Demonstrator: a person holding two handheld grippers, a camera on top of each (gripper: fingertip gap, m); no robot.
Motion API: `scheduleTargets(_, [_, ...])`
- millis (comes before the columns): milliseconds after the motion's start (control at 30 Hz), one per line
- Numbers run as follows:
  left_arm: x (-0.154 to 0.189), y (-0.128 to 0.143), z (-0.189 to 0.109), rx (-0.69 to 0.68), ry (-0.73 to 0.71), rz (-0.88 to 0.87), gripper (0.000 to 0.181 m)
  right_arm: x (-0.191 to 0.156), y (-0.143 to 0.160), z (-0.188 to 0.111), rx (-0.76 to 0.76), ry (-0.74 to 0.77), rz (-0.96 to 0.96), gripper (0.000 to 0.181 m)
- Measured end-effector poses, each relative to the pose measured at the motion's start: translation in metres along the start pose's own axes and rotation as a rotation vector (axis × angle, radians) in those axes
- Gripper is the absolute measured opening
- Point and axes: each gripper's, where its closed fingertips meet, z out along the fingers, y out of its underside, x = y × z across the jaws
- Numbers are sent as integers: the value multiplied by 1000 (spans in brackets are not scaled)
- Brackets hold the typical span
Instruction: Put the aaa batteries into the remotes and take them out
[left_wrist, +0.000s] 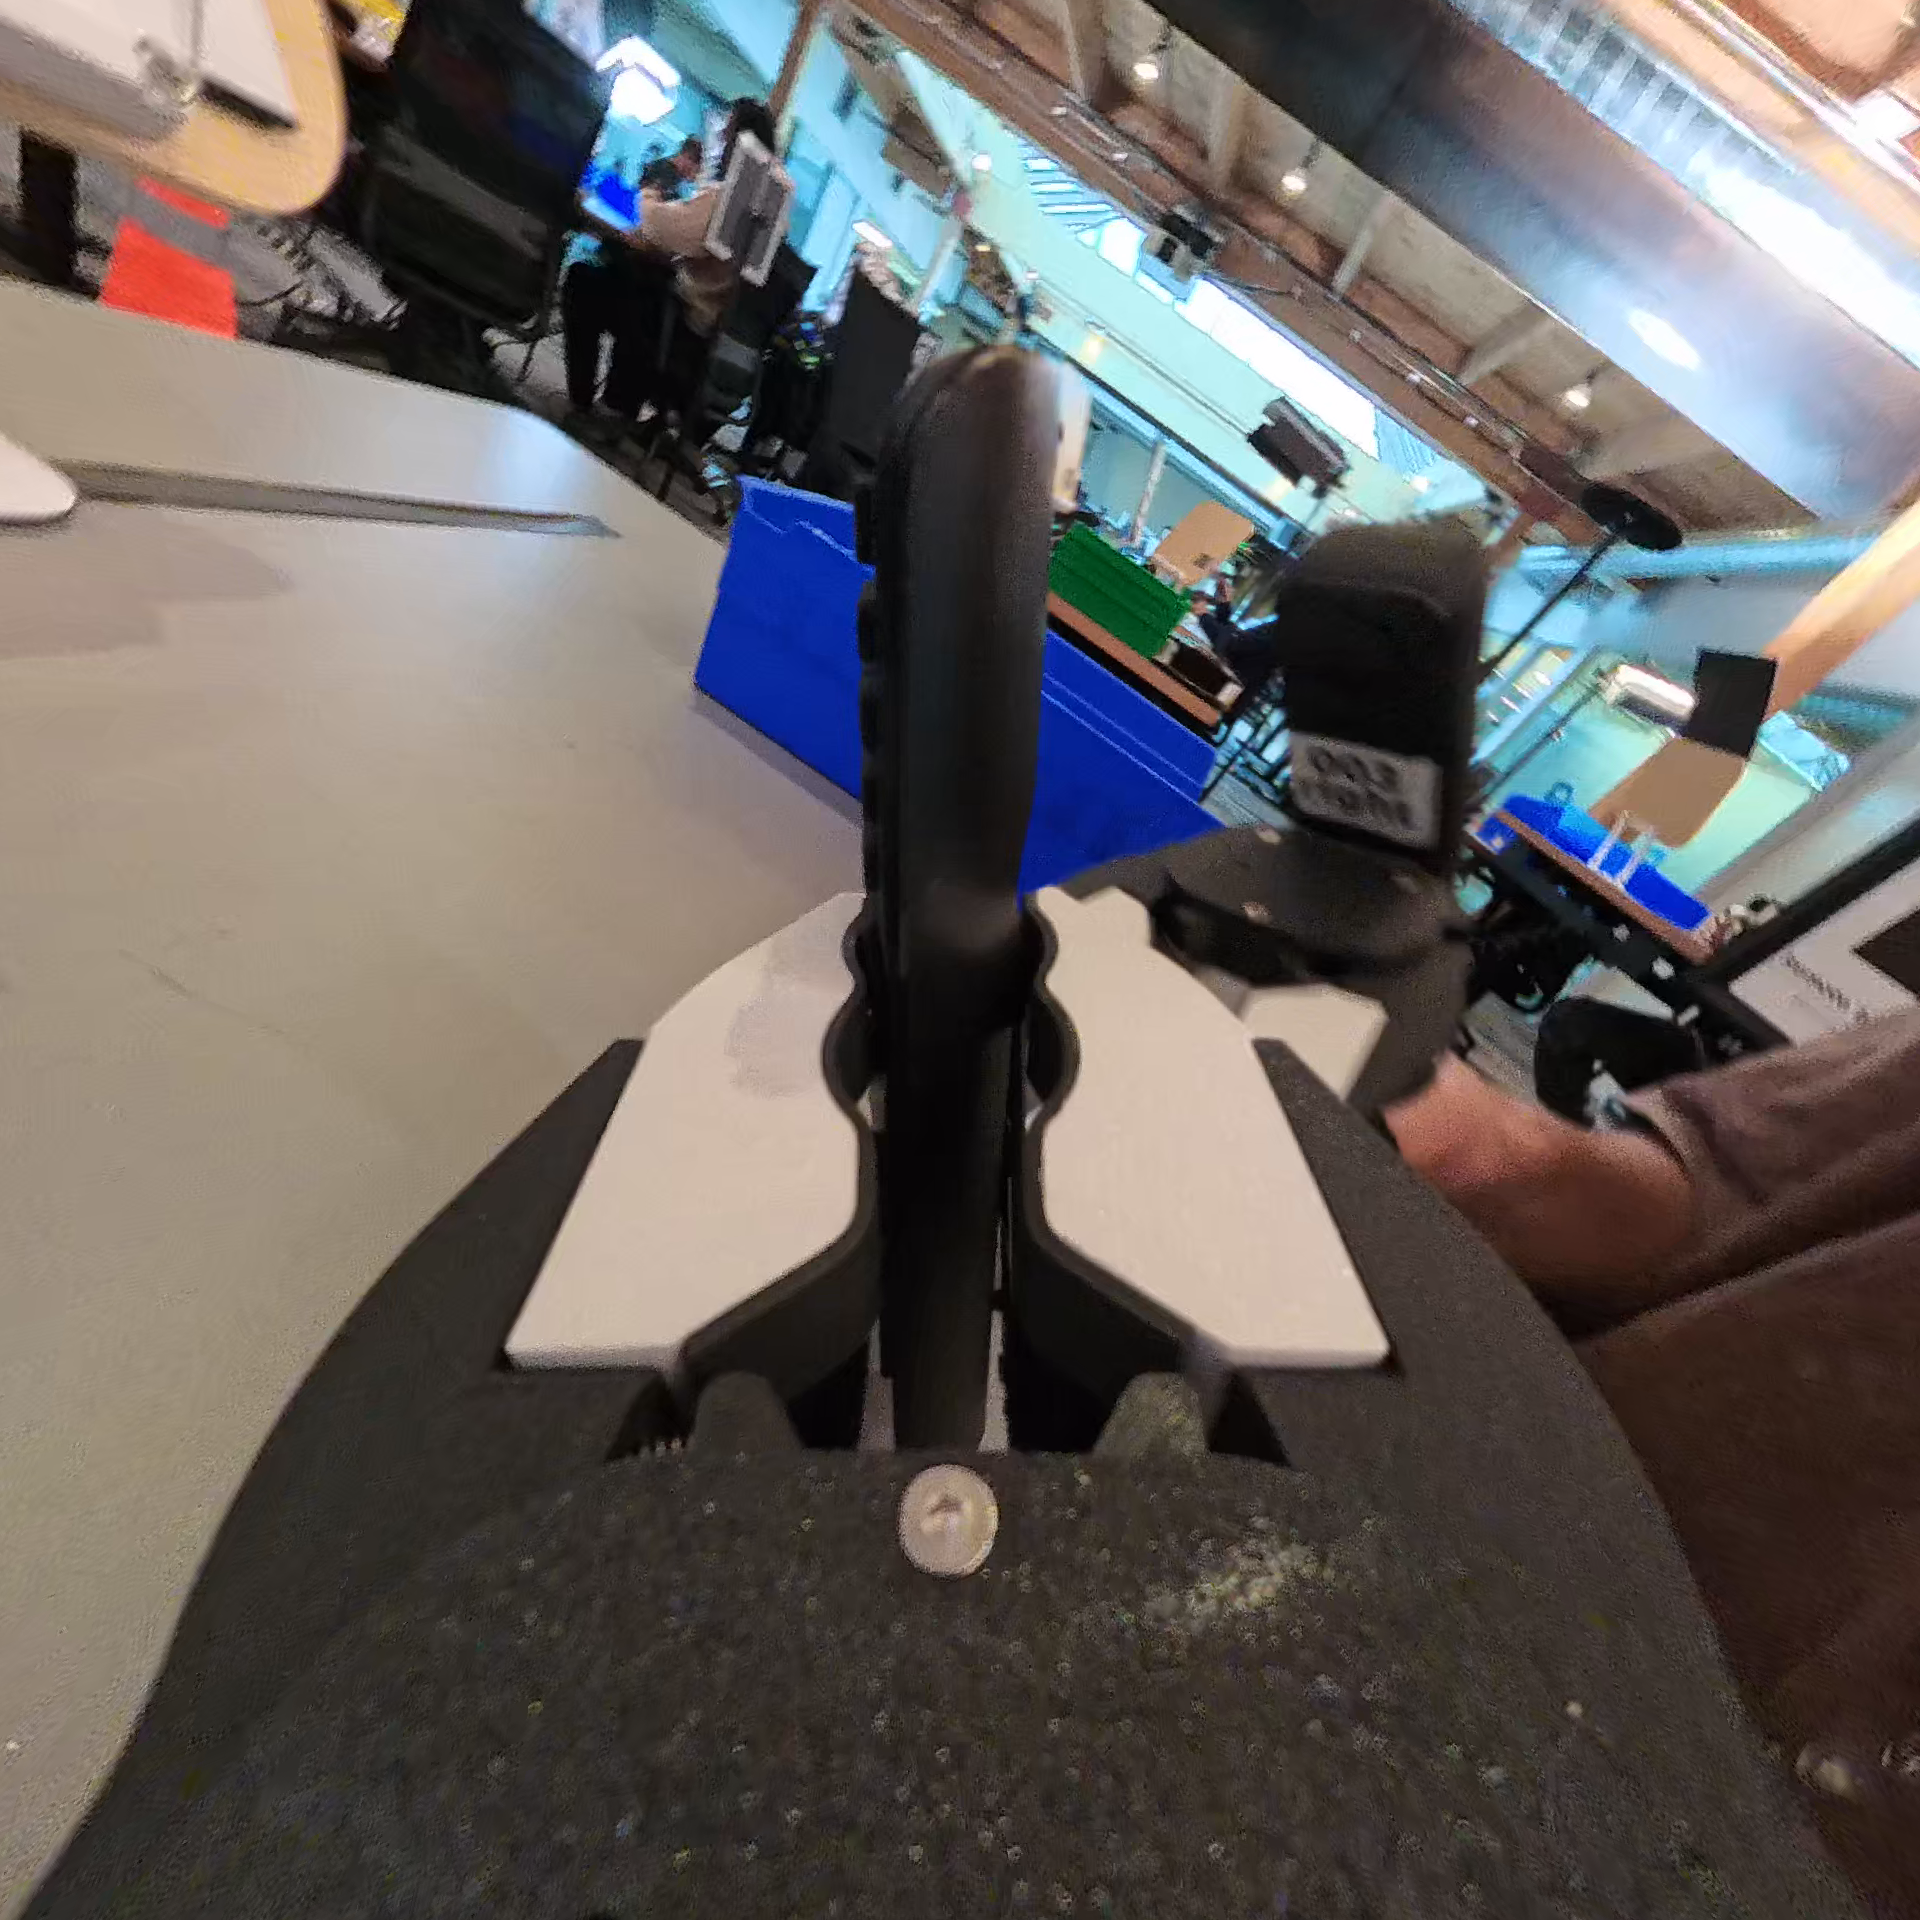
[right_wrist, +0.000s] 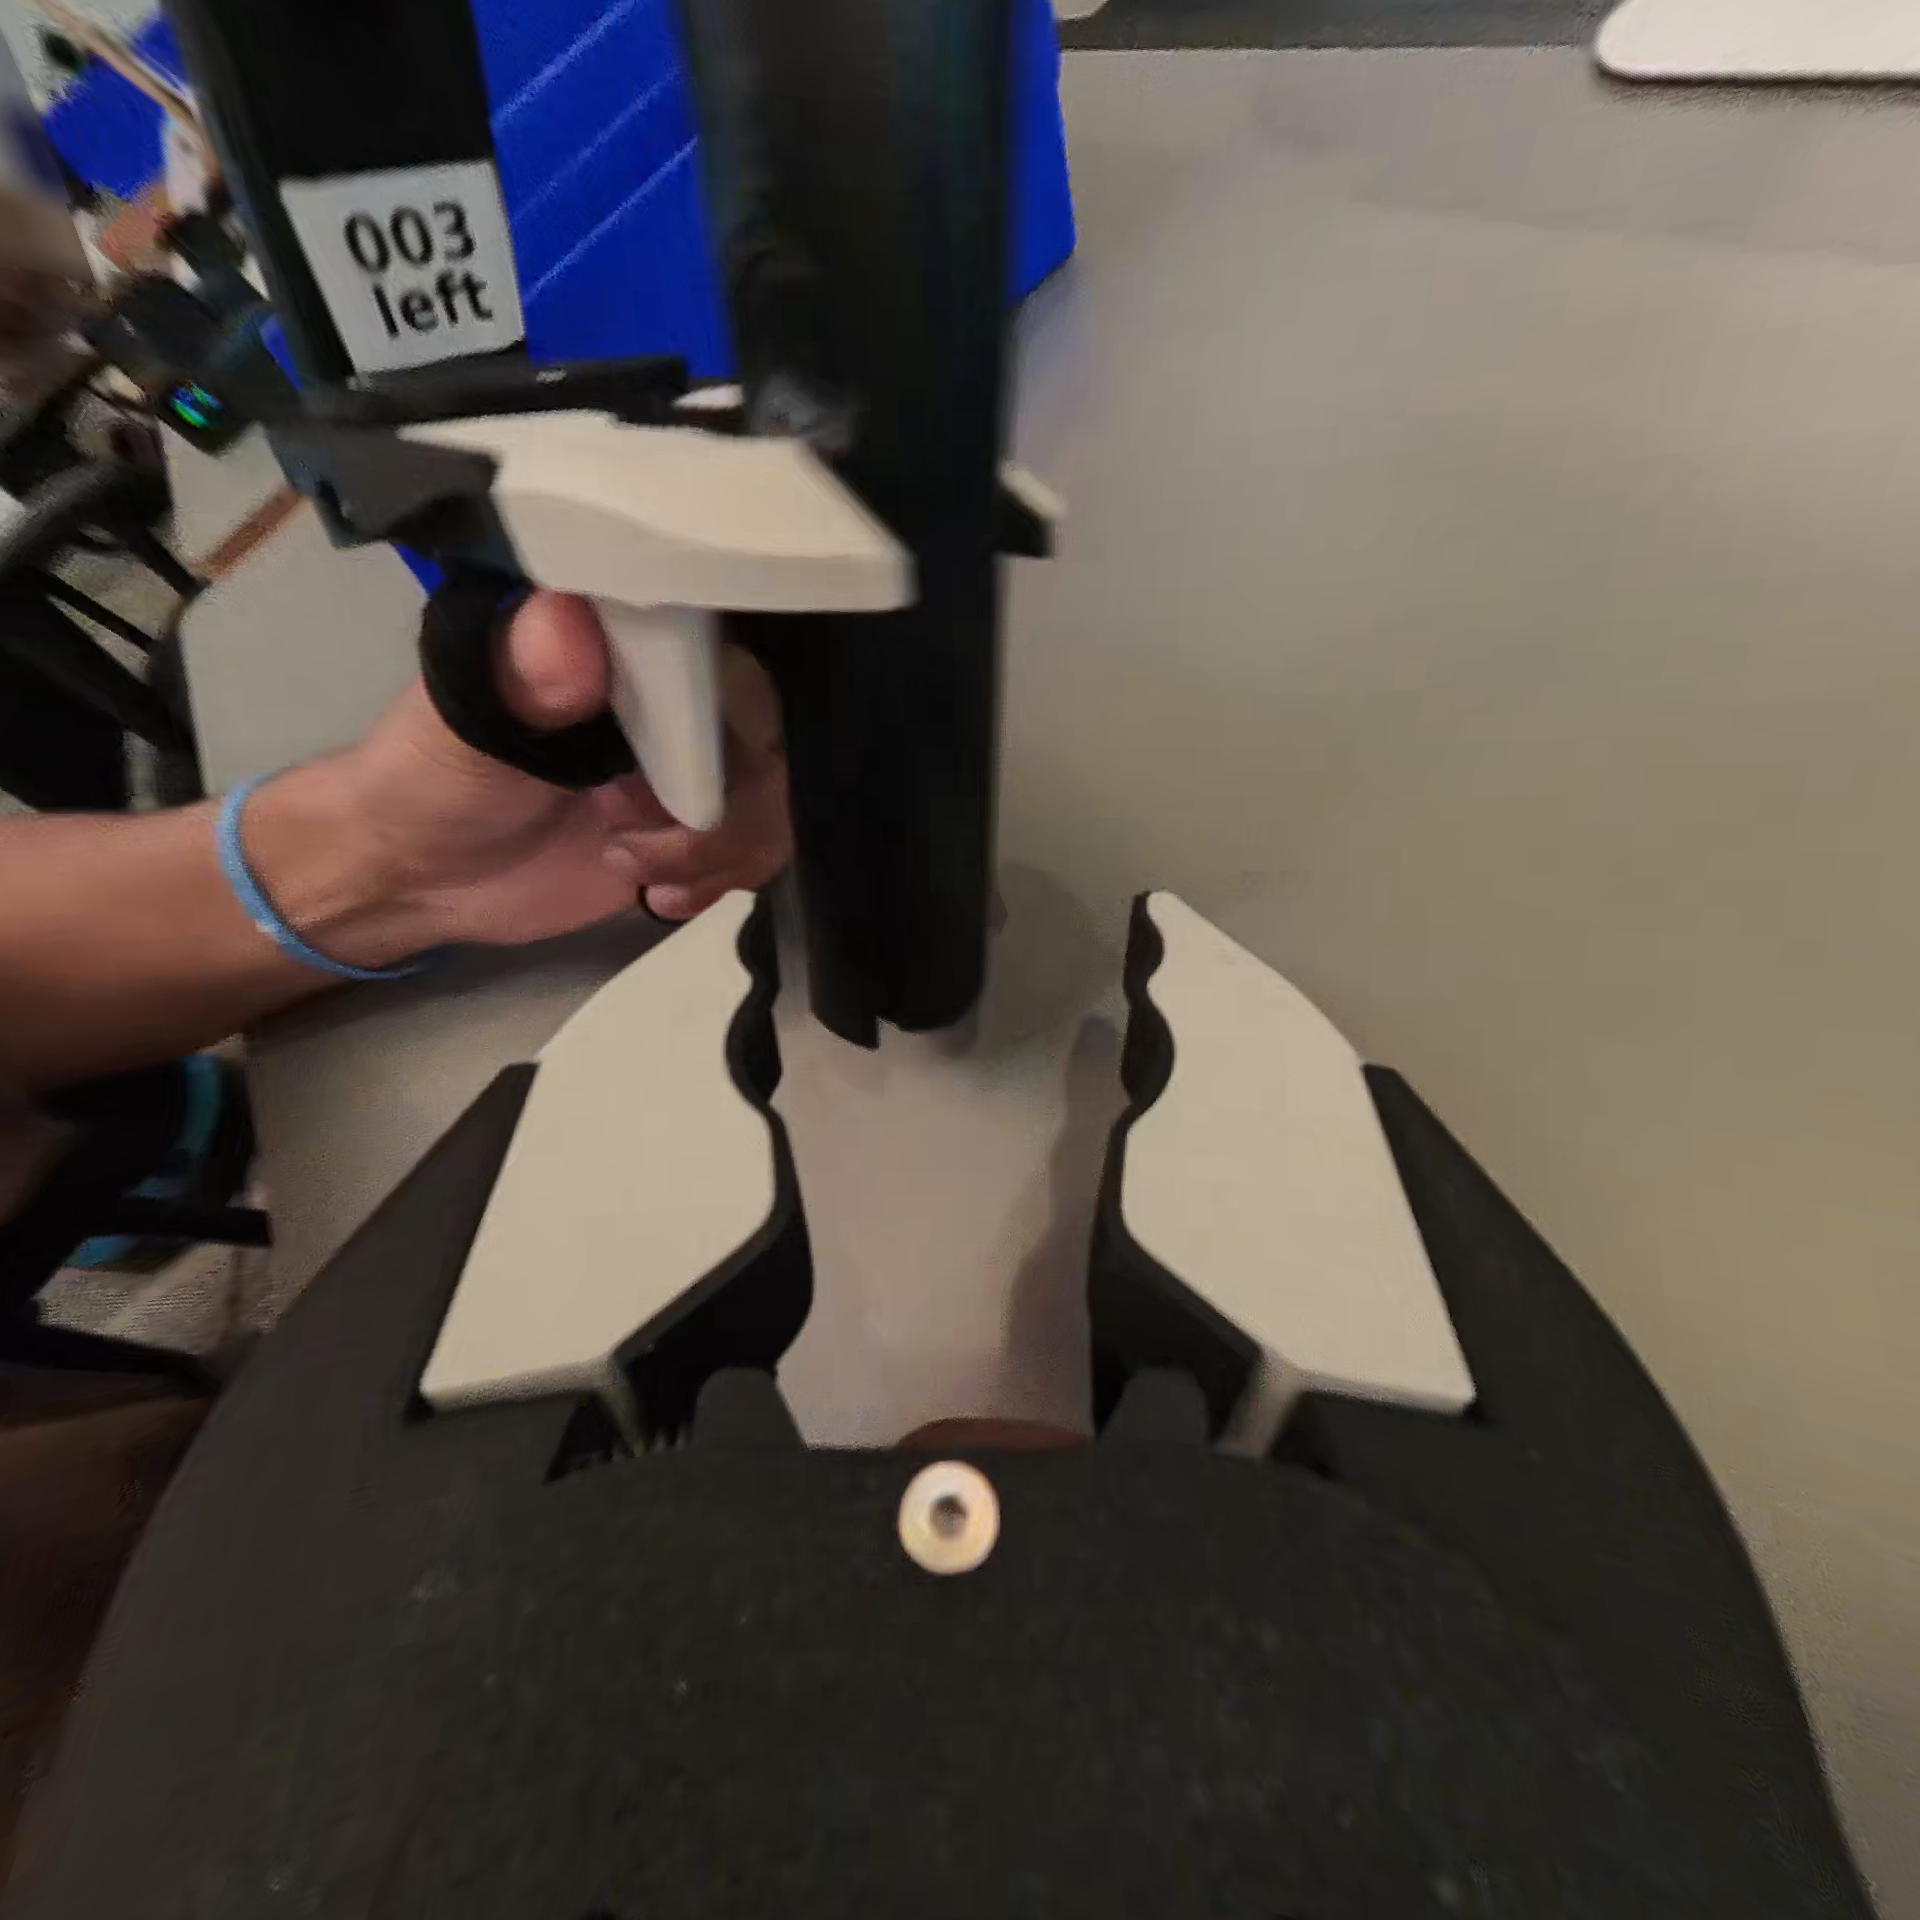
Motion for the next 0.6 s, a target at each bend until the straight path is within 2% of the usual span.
scheduleTargets(67, [1,-3,4,6,-19,-60,25,-8,0,12,2,55,-35,65])
scheduleTargets(167, [-1,-10,8,28,-67,-151,25,-6,6,28,-49,173,-138,79])
scheduleTargets(200, [-1,-11,10,26,-71,-181,25,-4,9,31,-66,216,-161,77])
scheduleTargets(267, [0,-13,12,18,-82,-205,25,3,11,33,-61,280,-158,60])
scheduleTargets(367, [5,-14,11,-2,-72,-134,27,1,11,28,-57,241,-155,56])
scheduleTargets(400, [8,-14,9,-4,-47,-102,29,-1,12,25,-69,214,-171,56])
scheduleTargets(433, [15,-17,6,6,10,-71,38,-2,12,21,-77,180,-167,55])
scheduleTargets(500, [32,-19,-2,5,149,-13,56,-18,9,11,-72,5,-139,55])
scheduleTargets(600, [48,-24,-15,-3,346,27,69,-43,6,-9,-90,-259,-206,54])
